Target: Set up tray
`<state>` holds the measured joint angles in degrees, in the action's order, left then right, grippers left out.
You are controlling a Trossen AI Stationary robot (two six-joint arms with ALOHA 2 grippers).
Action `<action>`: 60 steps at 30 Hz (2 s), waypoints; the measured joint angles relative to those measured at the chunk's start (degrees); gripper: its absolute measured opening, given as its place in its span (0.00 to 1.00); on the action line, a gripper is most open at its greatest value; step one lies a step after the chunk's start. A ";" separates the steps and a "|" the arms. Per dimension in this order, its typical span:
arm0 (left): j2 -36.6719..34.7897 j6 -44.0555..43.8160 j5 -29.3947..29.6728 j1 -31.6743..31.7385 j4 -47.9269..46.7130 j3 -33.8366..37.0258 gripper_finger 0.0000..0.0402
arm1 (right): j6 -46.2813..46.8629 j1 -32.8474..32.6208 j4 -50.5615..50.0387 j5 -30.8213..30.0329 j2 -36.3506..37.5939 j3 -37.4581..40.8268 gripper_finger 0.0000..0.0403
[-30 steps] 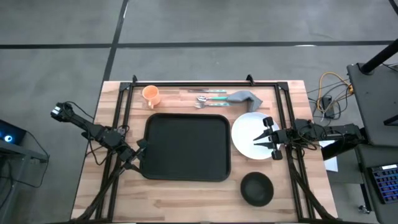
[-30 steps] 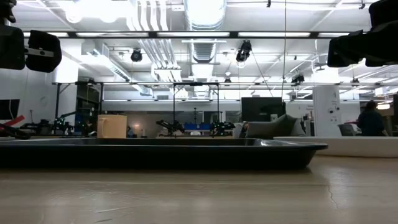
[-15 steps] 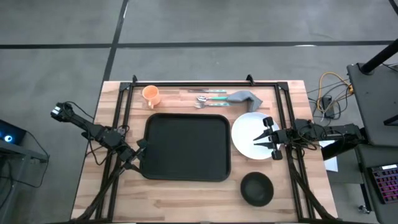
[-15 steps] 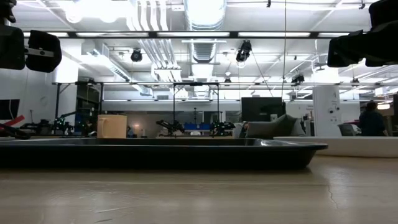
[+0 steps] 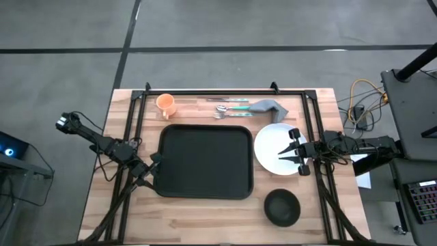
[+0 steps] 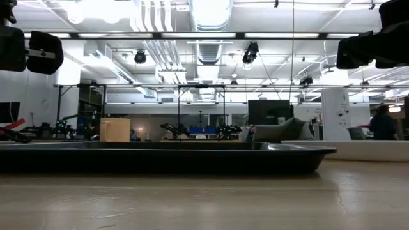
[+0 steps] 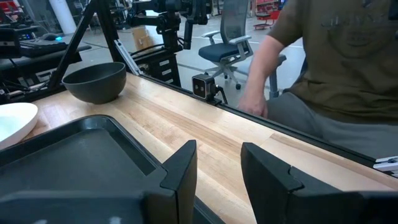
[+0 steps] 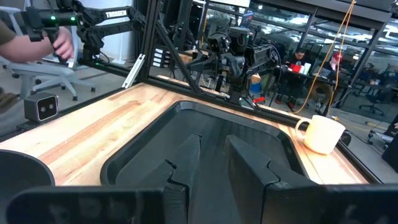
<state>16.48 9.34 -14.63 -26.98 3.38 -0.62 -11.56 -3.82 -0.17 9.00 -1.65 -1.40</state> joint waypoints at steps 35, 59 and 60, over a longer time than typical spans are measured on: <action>-0.01 4.79 37.41 0.08 17.75 0.00 0.27 | 0.00 -0.02 -0.01 0.01 0.00 -0.01 0.17; -0.01 7.59 47.69 18.33 18.29 -4.26 0.27 | -0.02 0.00 0.01 -0.01 0.00 -0.01 0.17; -0.01 7.49 47.71 18.90 18.29 -4.26 0.27 | 0.00 0.00 0.01 0.01 0.00 -0.01 0.17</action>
<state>16.47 16.83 33.08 -8.08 21.67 -4.89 -11.55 -3.82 -0.16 9.02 -1.65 -1.41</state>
